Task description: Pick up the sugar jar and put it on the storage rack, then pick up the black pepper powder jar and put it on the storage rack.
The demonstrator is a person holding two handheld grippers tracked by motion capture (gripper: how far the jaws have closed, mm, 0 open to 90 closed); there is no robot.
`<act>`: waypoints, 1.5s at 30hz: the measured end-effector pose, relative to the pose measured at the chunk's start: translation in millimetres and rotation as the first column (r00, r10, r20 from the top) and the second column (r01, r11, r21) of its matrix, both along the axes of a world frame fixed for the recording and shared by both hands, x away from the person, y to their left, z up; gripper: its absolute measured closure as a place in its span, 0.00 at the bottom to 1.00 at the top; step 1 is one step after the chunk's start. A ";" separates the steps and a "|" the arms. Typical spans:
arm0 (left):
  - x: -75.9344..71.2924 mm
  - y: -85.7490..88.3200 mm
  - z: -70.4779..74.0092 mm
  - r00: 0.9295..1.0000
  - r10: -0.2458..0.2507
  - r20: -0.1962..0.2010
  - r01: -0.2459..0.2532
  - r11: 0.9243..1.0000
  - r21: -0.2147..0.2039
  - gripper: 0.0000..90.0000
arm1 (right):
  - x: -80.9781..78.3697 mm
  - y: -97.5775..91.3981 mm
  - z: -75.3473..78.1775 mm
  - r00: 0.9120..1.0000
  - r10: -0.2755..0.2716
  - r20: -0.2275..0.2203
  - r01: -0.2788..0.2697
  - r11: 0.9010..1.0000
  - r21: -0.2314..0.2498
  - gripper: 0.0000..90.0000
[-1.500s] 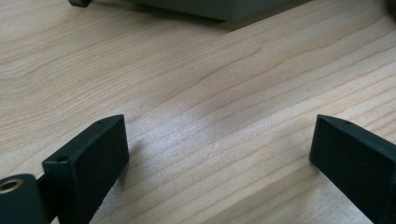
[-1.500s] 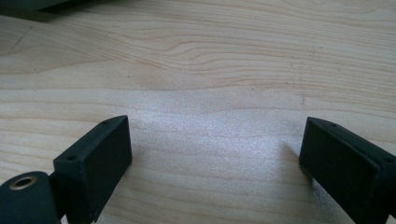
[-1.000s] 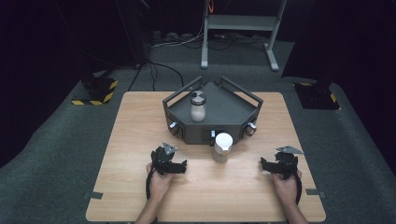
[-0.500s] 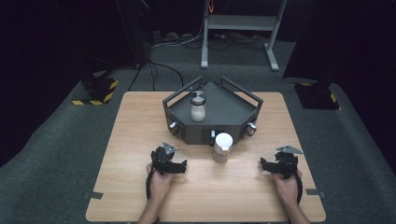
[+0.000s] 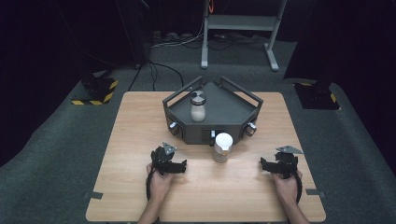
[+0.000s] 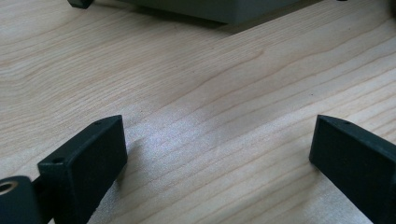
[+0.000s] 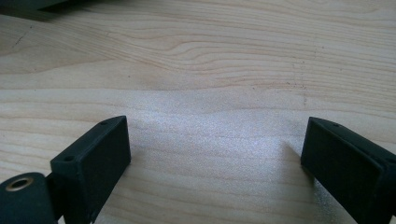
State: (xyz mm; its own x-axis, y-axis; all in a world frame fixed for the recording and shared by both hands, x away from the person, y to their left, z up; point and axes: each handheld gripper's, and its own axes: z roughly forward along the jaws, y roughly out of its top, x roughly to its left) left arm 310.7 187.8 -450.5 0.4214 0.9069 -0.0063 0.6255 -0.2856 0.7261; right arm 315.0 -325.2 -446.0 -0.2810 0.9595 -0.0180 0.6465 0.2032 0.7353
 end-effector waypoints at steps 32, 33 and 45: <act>-0.1 0.0 -0.1 1.000 0.001 0.001 -0.001 1.000 -0.001 0.05 | 3.8 2.8 1.1 1.000 0.006 -0.015 -0.006 1.000 -0.005 0.02; -0.1 0.0 -0.1 1.000 0.001 0.001 -0.001 1.000 0.000 0.05 | 4.0 2.9 1.2 1.000 0.006 -0.016 -0.006 1.000 -0.005 0.02; -0.1 0.0 -0.1 1.000 0.001 0.000 -0.001 1.000 0.000 0.05 | 1.2 14.9 3.7 0.999 0.032 -0.018 -0.032 0.999 -0.024 0.02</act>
State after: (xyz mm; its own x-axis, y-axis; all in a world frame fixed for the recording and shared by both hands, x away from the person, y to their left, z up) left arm 310.6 187.8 -450.5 0.4205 0.9073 -0.0066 0.6255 -0.2846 0.7265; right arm 316.2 -310.2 -442.3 -0.3123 0.9493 -0.0359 0.6524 0.2418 0.7182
